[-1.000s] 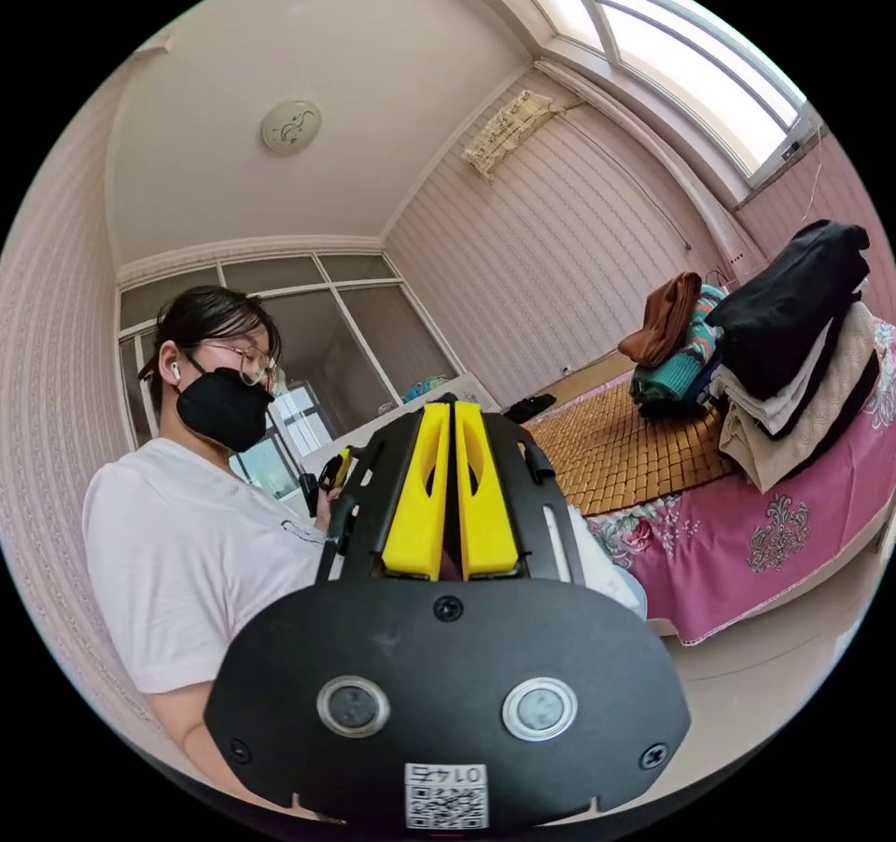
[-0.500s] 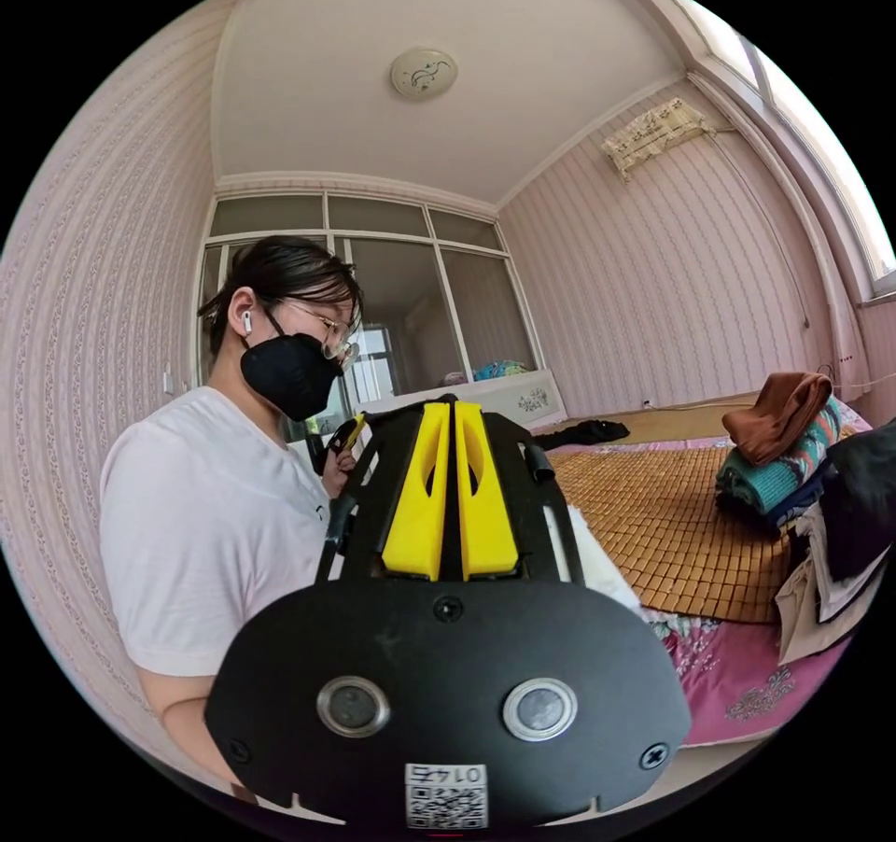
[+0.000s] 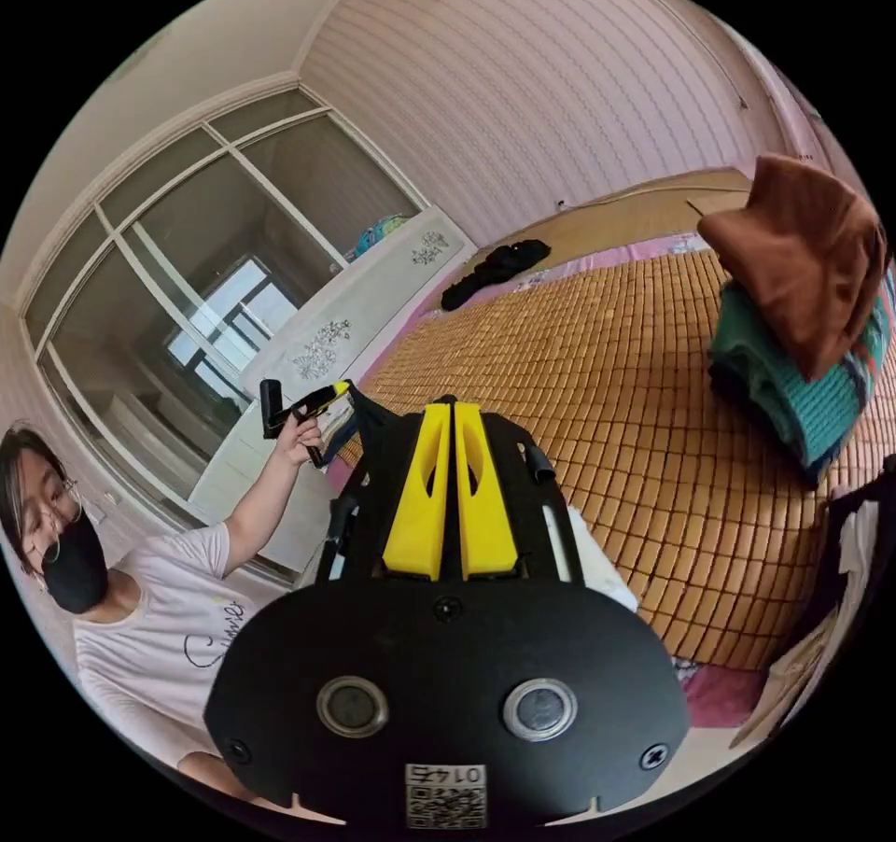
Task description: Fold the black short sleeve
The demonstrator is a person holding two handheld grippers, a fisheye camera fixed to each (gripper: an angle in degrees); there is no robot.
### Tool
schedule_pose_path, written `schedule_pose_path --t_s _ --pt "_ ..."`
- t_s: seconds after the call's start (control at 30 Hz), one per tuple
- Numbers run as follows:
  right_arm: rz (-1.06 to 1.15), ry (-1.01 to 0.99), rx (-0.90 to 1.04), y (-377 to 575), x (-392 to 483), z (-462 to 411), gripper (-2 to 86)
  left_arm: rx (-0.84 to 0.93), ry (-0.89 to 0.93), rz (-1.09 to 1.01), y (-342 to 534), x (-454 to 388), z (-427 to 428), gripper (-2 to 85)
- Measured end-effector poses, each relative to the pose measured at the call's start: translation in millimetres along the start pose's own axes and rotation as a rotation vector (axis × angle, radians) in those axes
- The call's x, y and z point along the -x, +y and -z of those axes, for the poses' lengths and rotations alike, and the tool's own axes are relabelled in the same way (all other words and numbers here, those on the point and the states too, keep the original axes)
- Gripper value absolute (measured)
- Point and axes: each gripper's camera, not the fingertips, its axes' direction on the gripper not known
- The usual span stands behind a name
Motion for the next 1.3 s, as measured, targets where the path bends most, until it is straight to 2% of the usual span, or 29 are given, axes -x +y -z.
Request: schedule_pose_path --t_s 0.03,0.07,0.1,0.13,0.2,0.3,0.4,0.53,0.6,0.67,0.8,0.87,1.0,1.3 --pt "0.132 0.094 -0.042 -60.4 42.9 17.7 0.0 -0.075 -0.008 -0.027 -25.3 -11.4 17.1 -1.0" --pt "0.289 0.152 -0.164 -107.6 96.5 47.0 0.0 -0.262 -0.036 -0.094 -69.5 -38.7 61.4 -1.0" --pt "0.358 0.155 -0.237 -125.1 122.8 64.1 0.0 -0.44 -0.08 -0.152 -98.3 -66.4 106.7 -1.0" --pt "0.46 0.156 -0.379 -149.8 168.0 96.7 0.0 -0.51 -0.101 -0.168 -107.9 -78.6 126.9 -1.0" --pt "0.511 0.163 -0.549 -169.1 210.3 133.6 0.0 -0.682 -0.132 -0.208 -123.1 -110.3 188.6 -1.0" --pt "0.522 0.085 -0.725 -166.3 223.3 161.3 0.0 -0.799 -0.092 -0.242 -100.6 -111.1 230.7 -1.0" --pt "0.534 0.026 -0.707 -142.8 197.5 146.2 0.0 -0.698 -0.083 -0.26 -65.9 -87.0 230.0 -1.0" --pt "0.477 0.034 -0.491 -87.9 132.4 73.2 0.1 -0.476 -0.179 -0.263 1.5 -44.9 196.7 -1.0" --pt "0.419 0.094 -0.333 -55.8 99.4 26.0 0.1 -0.279 -0.266 -0.244 63.9 -12.6 163.3 -1.0" --pt "0.292 0.166 -0.138 -5.8 47.6 -38.6 0.2 -0.147 -0.291 -0.193 117.3 15.1 136.4 -1.0" --pt "0.005 0.103 0.007 64.0 -33.4 -100.0 0.2 0.095 -0.283 0.027 228.2 77.1 84.2 -1.0" --pt "-0.136 0.05 0.021 98.7 -63.5 -118.5 0.2 0.117 -0.253 0.121 261.3 92.9 79.3 -1.0" --pt "-0.158 0.121 0.147 125.3 -71.2 -140.4 0.2 0.124 -0.216 0.242 303.0 111.2 82.5 -1.0" --pt "-0.201 0.152 0.219 143.1 -80.7 -154.7 0.3 0.175 -0.175 0.259 321.1 121.6 73.4 -1.0"
